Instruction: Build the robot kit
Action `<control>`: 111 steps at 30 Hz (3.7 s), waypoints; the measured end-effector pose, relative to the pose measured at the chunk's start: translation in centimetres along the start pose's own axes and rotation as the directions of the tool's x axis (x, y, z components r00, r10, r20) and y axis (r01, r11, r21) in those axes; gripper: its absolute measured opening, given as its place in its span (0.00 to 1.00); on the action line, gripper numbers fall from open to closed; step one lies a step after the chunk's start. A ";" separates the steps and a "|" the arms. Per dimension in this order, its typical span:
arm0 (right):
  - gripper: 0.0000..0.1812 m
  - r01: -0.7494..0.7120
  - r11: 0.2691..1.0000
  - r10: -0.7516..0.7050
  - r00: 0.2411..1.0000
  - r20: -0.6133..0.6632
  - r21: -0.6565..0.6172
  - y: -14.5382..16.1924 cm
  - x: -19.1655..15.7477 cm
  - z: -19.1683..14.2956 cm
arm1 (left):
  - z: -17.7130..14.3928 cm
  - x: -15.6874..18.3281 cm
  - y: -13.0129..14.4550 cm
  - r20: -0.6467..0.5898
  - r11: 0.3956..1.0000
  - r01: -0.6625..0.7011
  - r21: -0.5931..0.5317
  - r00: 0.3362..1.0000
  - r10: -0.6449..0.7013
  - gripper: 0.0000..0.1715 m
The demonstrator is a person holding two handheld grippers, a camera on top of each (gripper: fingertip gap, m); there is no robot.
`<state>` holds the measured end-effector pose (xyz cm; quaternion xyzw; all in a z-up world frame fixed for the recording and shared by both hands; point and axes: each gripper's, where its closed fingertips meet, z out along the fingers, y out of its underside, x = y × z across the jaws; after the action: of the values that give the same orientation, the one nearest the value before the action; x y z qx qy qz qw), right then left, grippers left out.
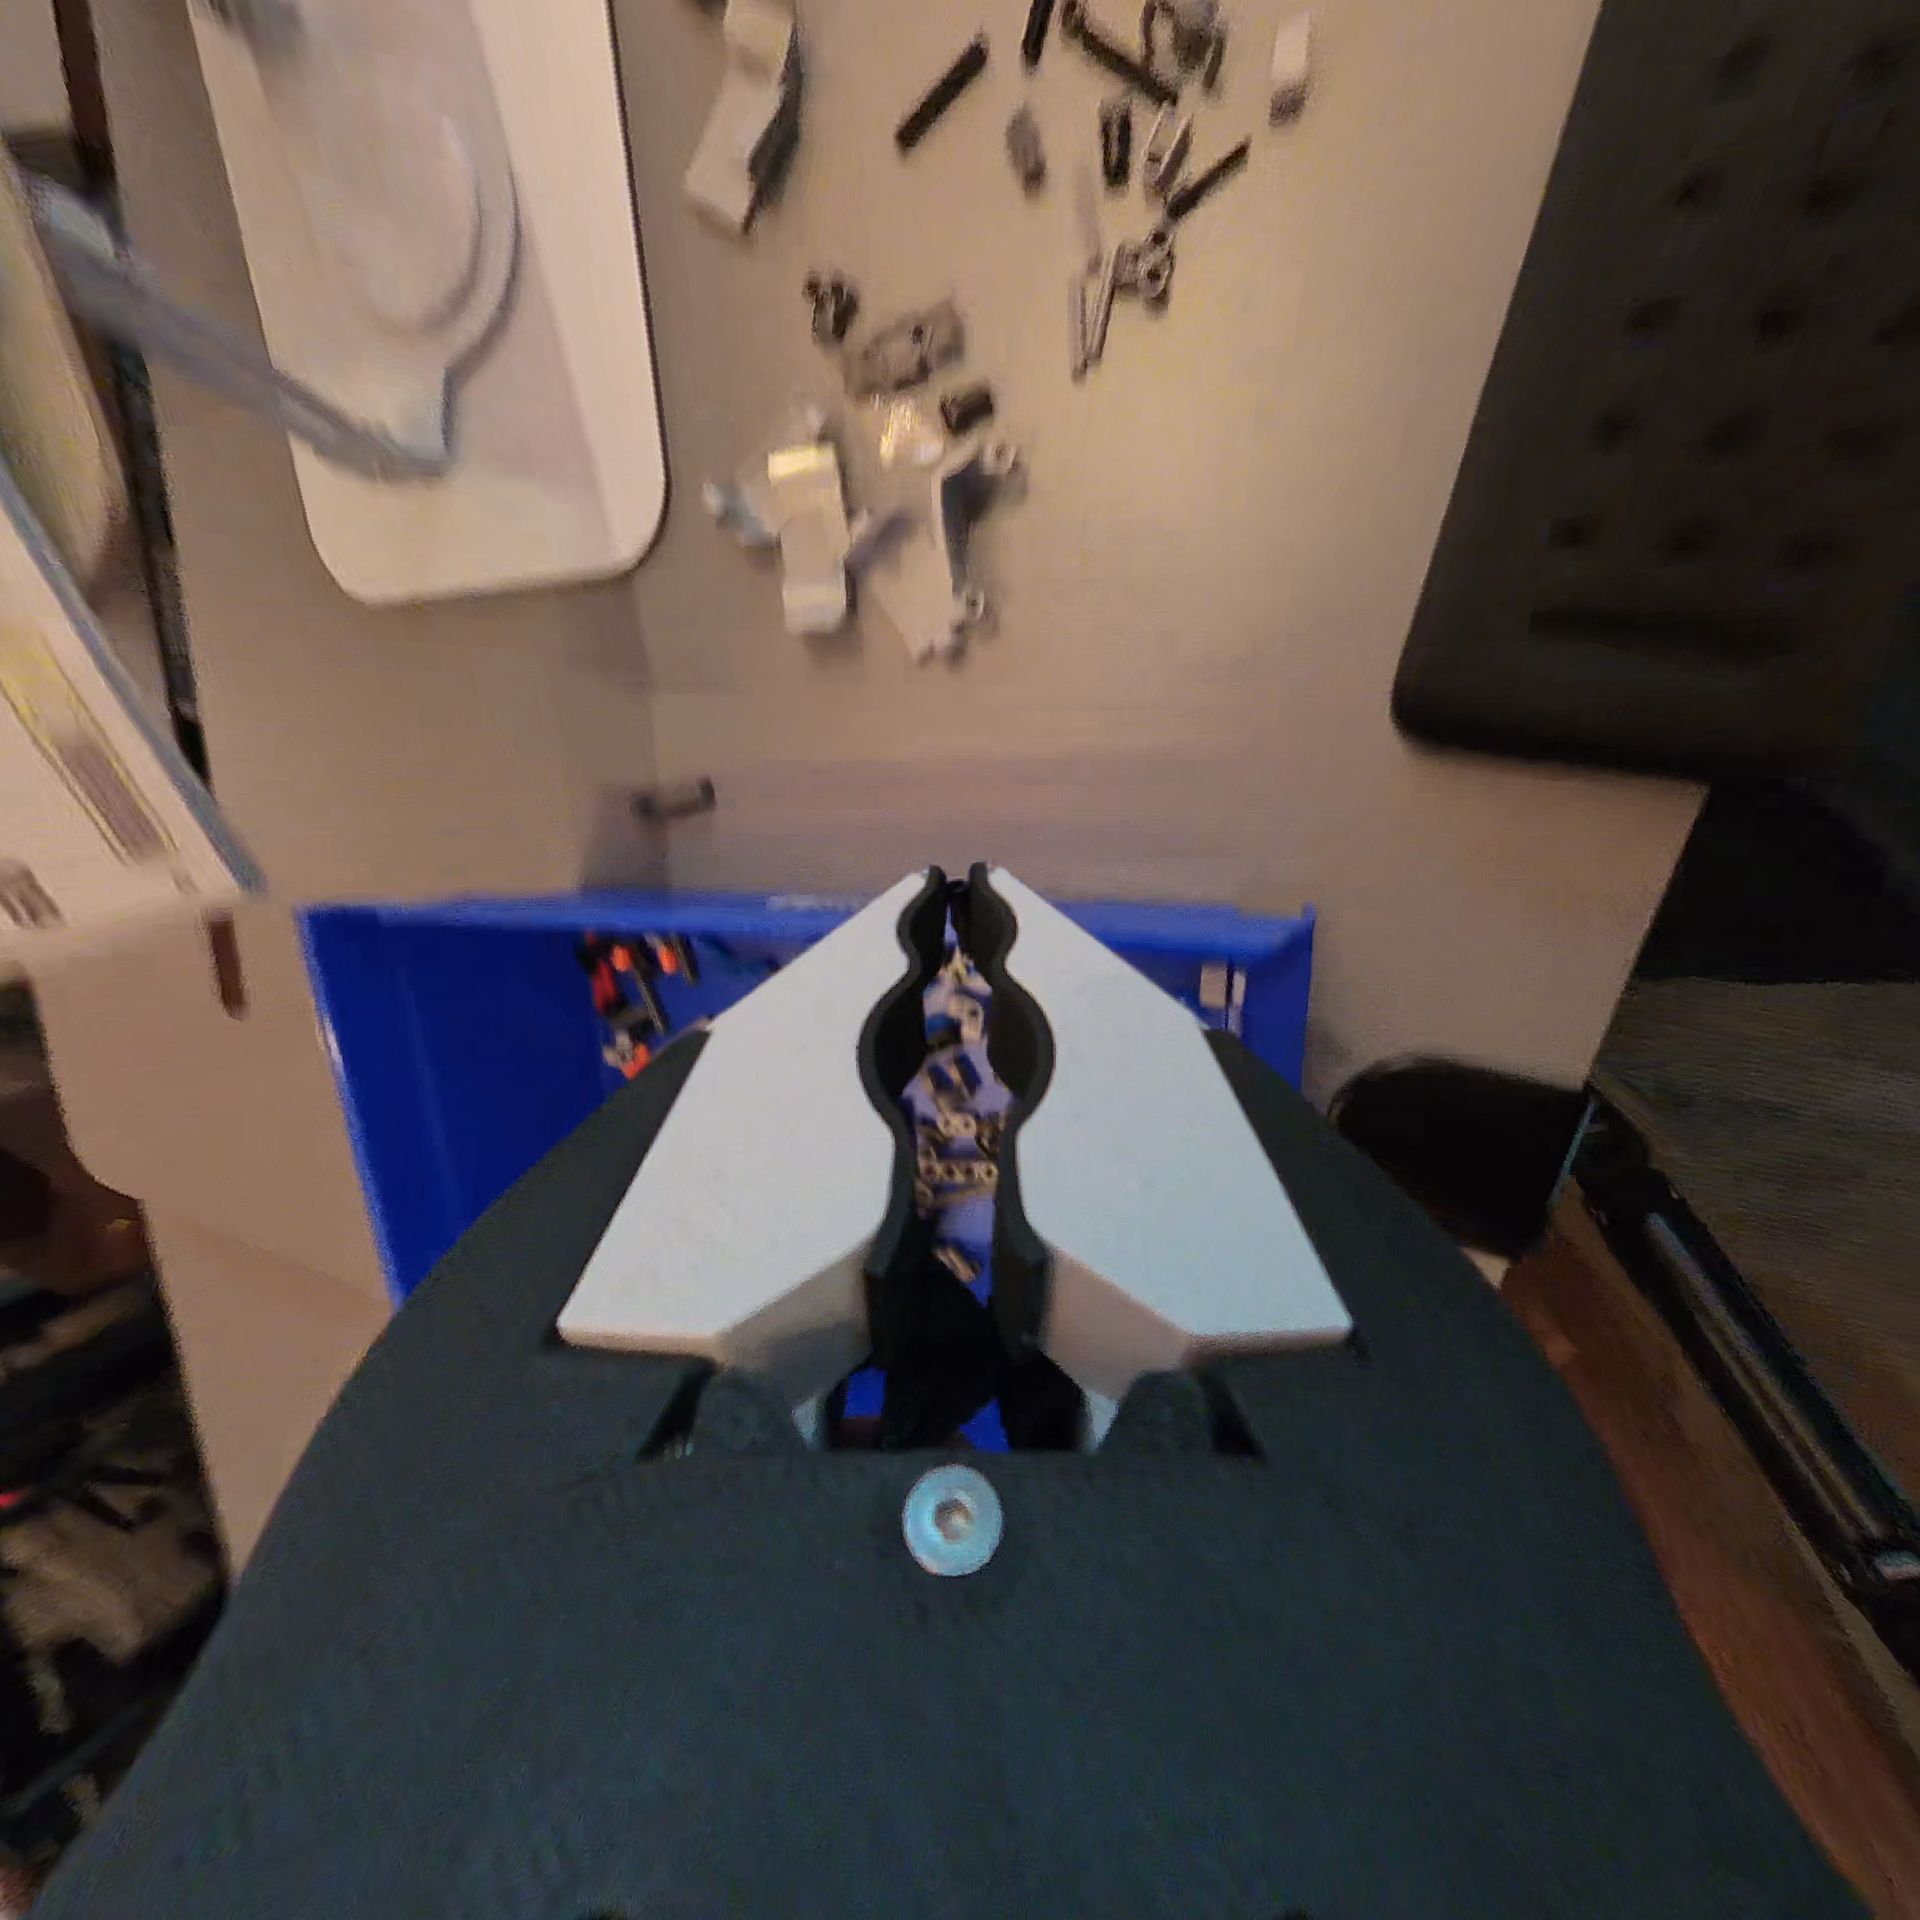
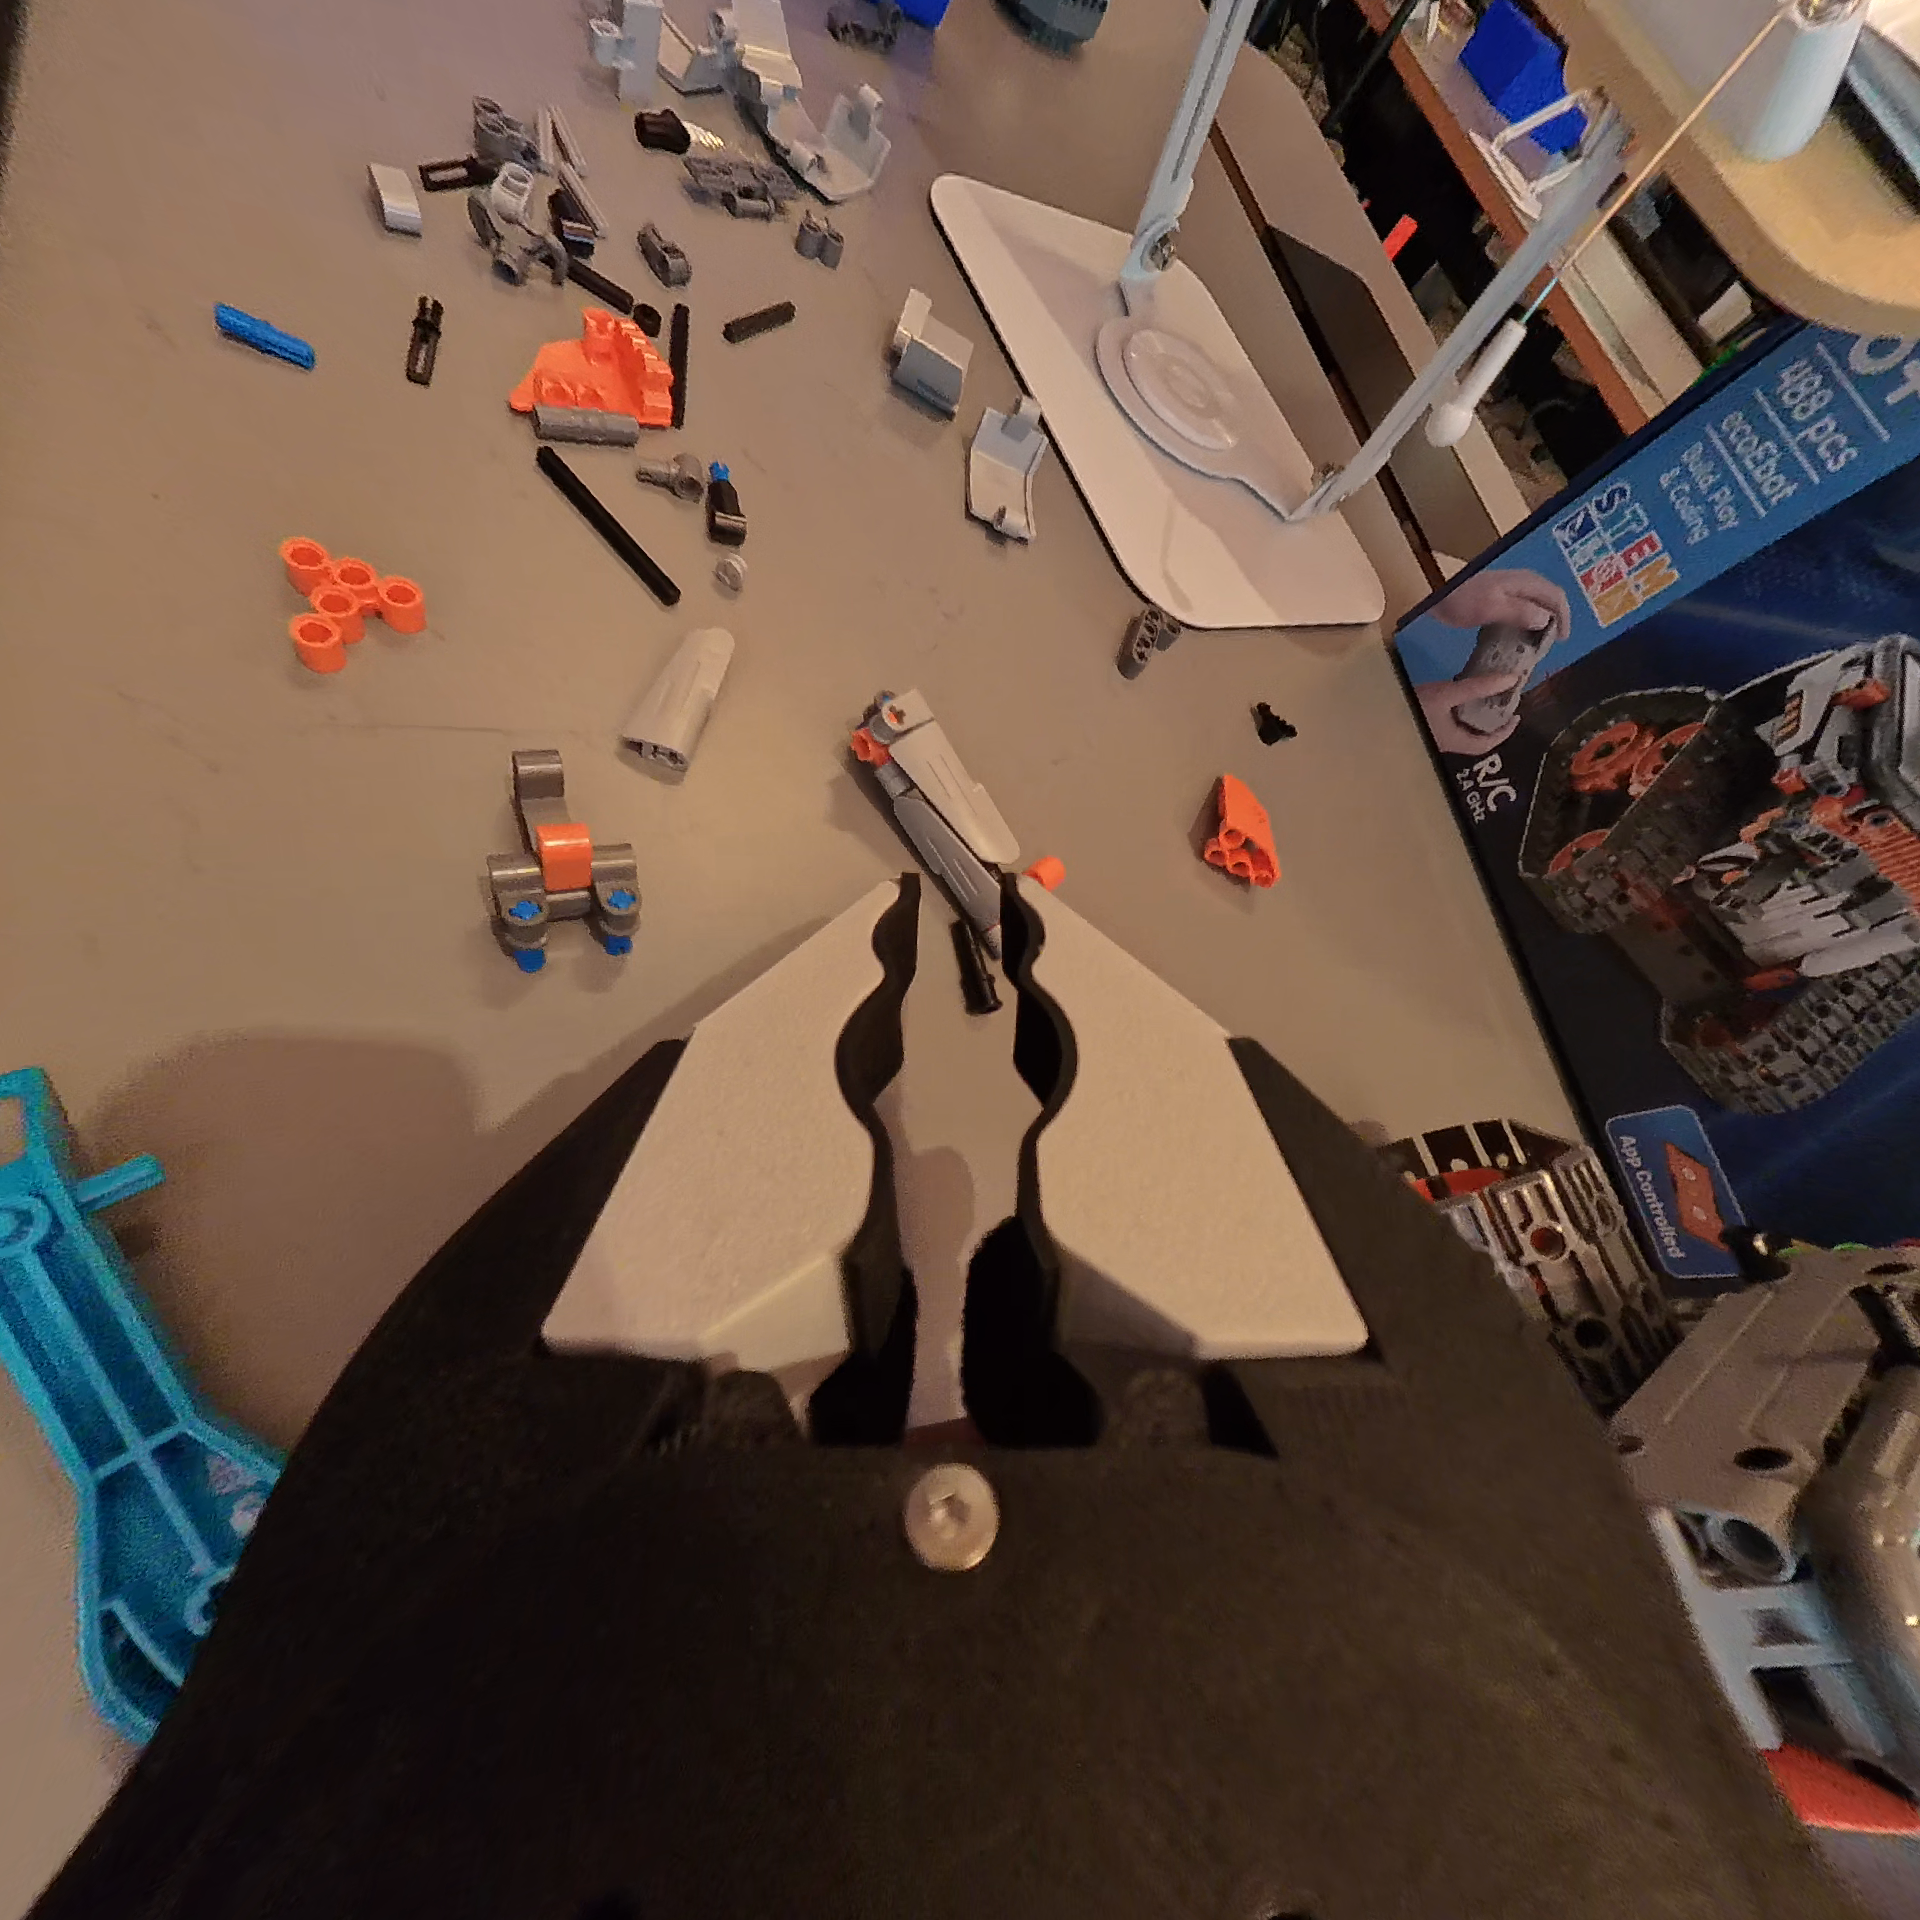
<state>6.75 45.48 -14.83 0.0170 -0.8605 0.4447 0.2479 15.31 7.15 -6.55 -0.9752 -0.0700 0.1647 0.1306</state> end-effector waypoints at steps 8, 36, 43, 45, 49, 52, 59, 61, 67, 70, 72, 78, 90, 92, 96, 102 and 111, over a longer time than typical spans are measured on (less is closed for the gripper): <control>0.08 0.049 0.998 -0.048 0.999 -0.019 0.050 -2.2 -0.6 -0.6 | 5.4 4.2 -12.8 0.041 0.967 -0.204 0.151 0.979 0.200 0.01; 0.08 0.036 0.994 -0.046 0.995 0.091 0.108 -3.9 -3.5 -0.7 | 16.2 10.2 -19.3 0.010 0.949 -0.238 0.207 0.970 0.241 0.02; 0.08 0.020 0.996 -0.027 0.997 0.078 0.085 -3.4 -2.9 -0.6 | 15.7 9.5 -19.6 0.041 0.949 -0.195 0.250 0.981 0.191 0.11; 0.08 0.012 0.997 -0.018 0.997 0.070 0.074 -3.2 -2.7 -0.6 | 15.2 9.2 -19.7 0.063 0.946 -0.185 0.267 0.983 0.175 0.12; 0.08 -0.002 0.998 -0.001 0.999 0.046 0.065 -3.0 -2.0 -0.8 | 14.0 8.2 -19.7 0.099 0.943 -0.150 0.298 0.987 0.126 0.12; 0.09 -0.010 0.999 0.008 0.999 0.036 0.052 -2.8 -1.7 -0.9 | 13.3 7.0 -19.5 0.139 0.943 -0.127 0.306 0.986 0.088 0.13; 0.09 -0.073 0.997 0.073 0.997 0.006 -0.002 -1.7 -0.3 -1.3 | 12.3 5.0 -20.8 0.168 0.925 -0.091 0.369 0.985 0.029 0.12; 0.09 -0.115 0.993 0.116 0.993 0.039 -0.024 -1.2 -0.5 -1.3 | 12.7 4.9 -21.8 0.148 0.919 -0.096 0.382 0.988 0.041 0.13; 0.09 -0.124 0.990 0.132 0.984 0.121 -0.071 -0.4 -1.9 -1.2 | 14.6 4.8 -24.4 0.113 0.911 -0.142 0.388 0.988 0.106 0.14; 0.10 -0.156 0.987 0.162 0.969 0.184 -0.049 -0.9 -2.7 -1.5 | 15.2 5.3 -25.6 0.092 0.905 -0.169 0.390 0.985 0.145 0.14; 0.10 -0.156 0.986 0.164 0.970 0.181 -0.058 -0.7 -2.5 -1.7 | 15.4 5.0 -25.6 0.112 0.910 -0.186 0.371 0.982 0.154 0.14; 0.10 -0.120 0.993 0.116 0.955 0.274 -0.001 -3.1 -4.9 -1.9 | 15.0 8.7 -24.9 -0.090 0.901 -0.126 0.414 0.980 0.179 0.16; 0.10 -0.066 0.998 0.063 0.951 0.301 0.000 -3.2 -6.6 -1.0 | 18.1 10.9 -27.0 -0.143 0.896 -0.130 0.424 0.968 0.208 0.14; 0.10 -0.066 0.998 0.062 0.951 0.303 0.003 -3.3 -6.6 -1.0 | 18.2 11.1 -27.1 -0.149 0.895 -0.114 0.432 0.969 0.195 0.10; 0.10 -0.069 0.998 0.065 0.950 0.305 0.001 -3.0 -6.5 -0.9 | 18.2 10.7 -26.9 -0.122 0.904 -0.069 0.421 0.984 0.131 0.09; 0.10 -0.072 0.997 0.066 0.952 0.299 0.010 -3.2 -6.4 -1.0 | 18.3 9.2 -25.8 -0.045 0.922 0.120 0.367 0.993 -0.111 0.09; 0.10 -0.079 0.997 0.069 0.955 0.287 0.021 -3.4 -6.2 -1.0 | 17.9 8.8 -25.3 -0.003 0.898 0.212 0.385 0.974 -0.228 0.15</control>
<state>13.42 42.98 -14.47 0.0529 -0.8801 0.4603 0.1036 15.11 37.07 -18.47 -0.9130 -0.1487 0.1797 0.3347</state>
